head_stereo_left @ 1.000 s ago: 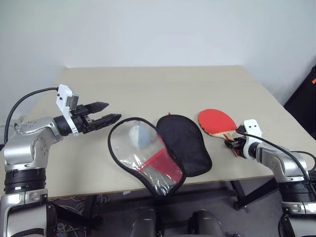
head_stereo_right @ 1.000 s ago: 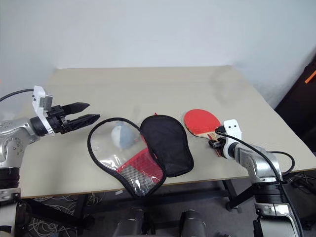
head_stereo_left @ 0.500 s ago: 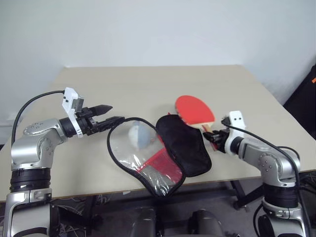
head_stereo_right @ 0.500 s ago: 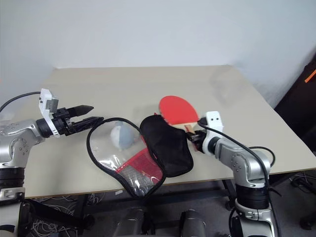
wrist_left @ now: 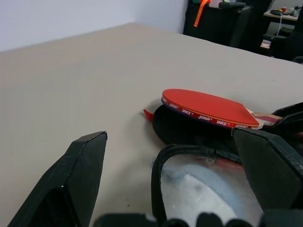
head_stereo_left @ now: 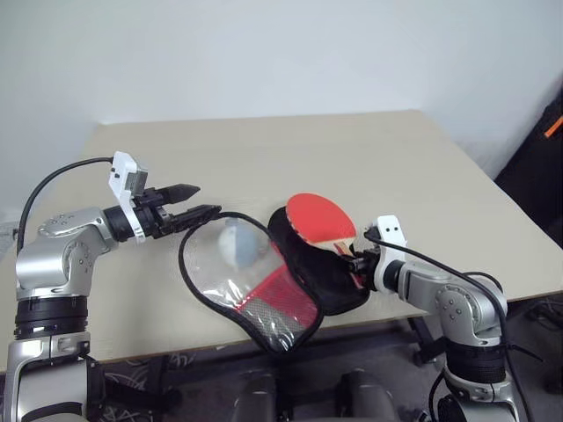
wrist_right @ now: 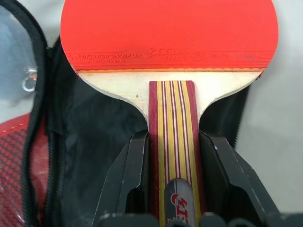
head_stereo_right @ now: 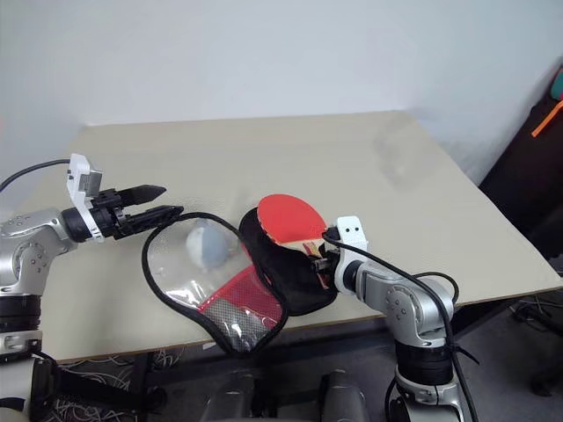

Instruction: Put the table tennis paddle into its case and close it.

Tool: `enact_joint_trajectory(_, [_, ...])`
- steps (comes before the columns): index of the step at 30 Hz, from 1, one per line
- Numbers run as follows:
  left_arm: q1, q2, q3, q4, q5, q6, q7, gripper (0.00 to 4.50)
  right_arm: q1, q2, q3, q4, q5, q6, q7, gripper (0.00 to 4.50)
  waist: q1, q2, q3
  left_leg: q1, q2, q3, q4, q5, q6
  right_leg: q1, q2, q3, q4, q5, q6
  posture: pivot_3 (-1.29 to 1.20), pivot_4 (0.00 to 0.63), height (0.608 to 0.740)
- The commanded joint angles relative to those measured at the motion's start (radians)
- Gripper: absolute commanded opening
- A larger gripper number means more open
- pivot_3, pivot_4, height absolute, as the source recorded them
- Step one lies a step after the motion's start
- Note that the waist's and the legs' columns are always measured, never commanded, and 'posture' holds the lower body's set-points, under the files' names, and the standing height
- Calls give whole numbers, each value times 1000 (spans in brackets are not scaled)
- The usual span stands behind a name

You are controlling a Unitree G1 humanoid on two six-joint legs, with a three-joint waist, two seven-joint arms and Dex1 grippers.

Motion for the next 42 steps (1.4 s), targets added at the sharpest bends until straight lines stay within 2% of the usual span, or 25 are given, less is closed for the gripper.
enact_joint_trajectory(1, [-21,19,17,-27,-10,3,-2,4500,-15,8,9,-31,4,-18,-2,1115,-1,0,0,0,0,0,0,0,0,0,0,0,0,0,0,0,0,654])
enact_joint_trajectory(23, [-20,22,18,-12,-5,2,-10,4500,-45,-32,132,-105,-1,-44,19,1115,3,-1,0,0,1,-1,2,0,0,2,0,-1,0,0,0,0,0,654])
enact_joint_trajectory(35, [-6,27,24,-23,-8,2,-8,4500,14,-87,190,-55,-30,-47,25,1115,3,-2,0,0,1,-2,3,0,1,3,0,-2,0,0,0,0,0,654])
enact_joint_trajectory(42, [-6,33,26,-28,-9,4,-7,4500,20,-89,214,-21,-58,-75,26,1115,3,-8,-5,0,1,-2,3,0,1,3,0,-2,0,0,0,0,0,654])
